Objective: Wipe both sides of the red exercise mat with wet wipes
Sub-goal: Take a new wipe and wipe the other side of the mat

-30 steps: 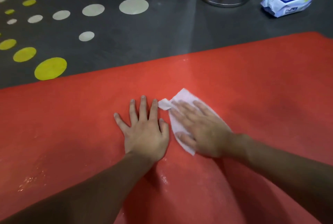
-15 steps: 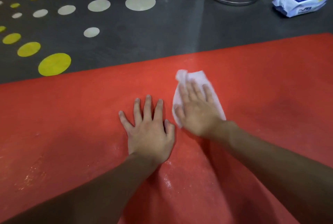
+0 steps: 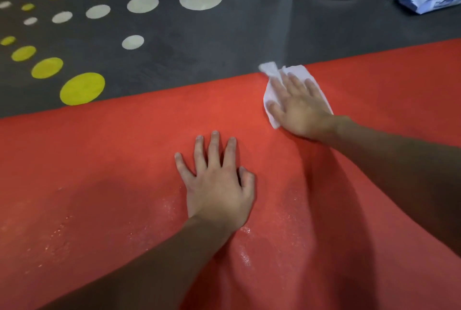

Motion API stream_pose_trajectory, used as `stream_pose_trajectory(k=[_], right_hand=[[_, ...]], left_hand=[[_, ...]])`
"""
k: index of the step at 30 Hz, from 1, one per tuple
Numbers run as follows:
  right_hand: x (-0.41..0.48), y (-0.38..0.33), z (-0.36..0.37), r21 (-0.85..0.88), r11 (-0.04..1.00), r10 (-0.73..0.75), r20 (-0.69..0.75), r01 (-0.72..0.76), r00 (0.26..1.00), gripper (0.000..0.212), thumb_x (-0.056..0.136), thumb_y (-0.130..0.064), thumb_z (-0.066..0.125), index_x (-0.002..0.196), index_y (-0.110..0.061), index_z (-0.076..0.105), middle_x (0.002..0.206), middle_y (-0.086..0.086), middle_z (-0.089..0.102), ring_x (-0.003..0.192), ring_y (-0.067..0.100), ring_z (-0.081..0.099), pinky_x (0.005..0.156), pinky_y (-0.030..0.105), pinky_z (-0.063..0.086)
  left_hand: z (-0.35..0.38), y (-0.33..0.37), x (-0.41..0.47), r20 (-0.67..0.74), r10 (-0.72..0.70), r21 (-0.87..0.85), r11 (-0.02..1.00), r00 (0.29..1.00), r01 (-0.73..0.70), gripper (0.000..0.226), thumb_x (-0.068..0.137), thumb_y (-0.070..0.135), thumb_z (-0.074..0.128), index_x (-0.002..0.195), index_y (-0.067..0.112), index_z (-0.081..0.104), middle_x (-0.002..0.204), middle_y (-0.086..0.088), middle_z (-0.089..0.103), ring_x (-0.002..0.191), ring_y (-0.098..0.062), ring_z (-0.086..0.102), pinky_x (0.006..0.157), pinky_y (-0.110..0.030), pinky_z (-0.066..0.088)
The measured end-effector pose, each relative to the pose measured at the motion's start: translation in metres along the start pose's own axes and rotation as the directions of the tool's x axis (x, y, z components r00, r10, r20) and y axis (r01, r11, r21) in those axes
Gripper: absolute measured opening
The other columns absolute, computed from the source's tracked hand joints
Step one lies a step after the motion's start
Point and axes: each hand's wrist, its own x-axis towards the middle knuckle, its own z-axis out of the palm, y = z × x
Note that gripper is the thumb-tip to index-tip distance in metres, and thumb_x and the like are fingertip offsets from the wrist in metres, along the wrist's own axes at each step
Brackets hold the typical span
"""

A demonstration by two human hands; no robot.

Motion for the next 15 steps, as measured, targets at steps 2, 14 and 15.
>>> stream_pose_trajectory(k=[2,14,15], right_hand=[[0.013,-0.018,0.004,0.033,0.991,0.127,0.050,-0.129,0.991,0.068,0.099,-0.047,0.013,0.157,-0.016,-0.001,0.166,0.007,-0.007,0.152,0.022,-0.007,0.121,0.050,-0.002],[0.015,-0.064,0.001,0.044,0.976,-0.217,0.076,0.214,0.973,0.065,0.103,-0.046,0.020,0.158,-0.019,0.000,0.166,0.002,-0.007,0.152,0.020,-0.009,0.121,0.050,-0.005],[0.013,-0.059,0.000,0.029,0.954,-0.300,0.064,0.299,0.952,0.064,0.103,-0.047,0.021,0.158,-0.020,0.003,0.166,0.002,-0.005,0.152,0.018,-0.007,0.121,0.048,-0.003]], left_hand=[[0.001,-0.001,0.000,-0.008,0.000,-0.003,1.000,1.000,0.000,0.067,0.088,0.048,0.025,0.152,0.031,0.029,0.163,0.000,0.018,0.151,-0.025,0.003,0.116,-0.064,-0.002],[-0.001,-0.001,0.000,-0.033,0.017,-0.052,0.998,0.999,-0.019,0.065,0.087,0.047,0.028,0.149,0.029,0.036,0.160,-0.001,0.025,0.150,-0.025,0.009,0.116,-0.063,0.001],[0.000,-0.001,0.000,-0.033,0.018,-0.055,0.998,0.999,-0.020,0.065,0.086,0.047,0.028,0.149,0.029,0.036,0.160,-0.001,0.025,0.150,-0.025,0.009,0.117,-0.062,0.001]])
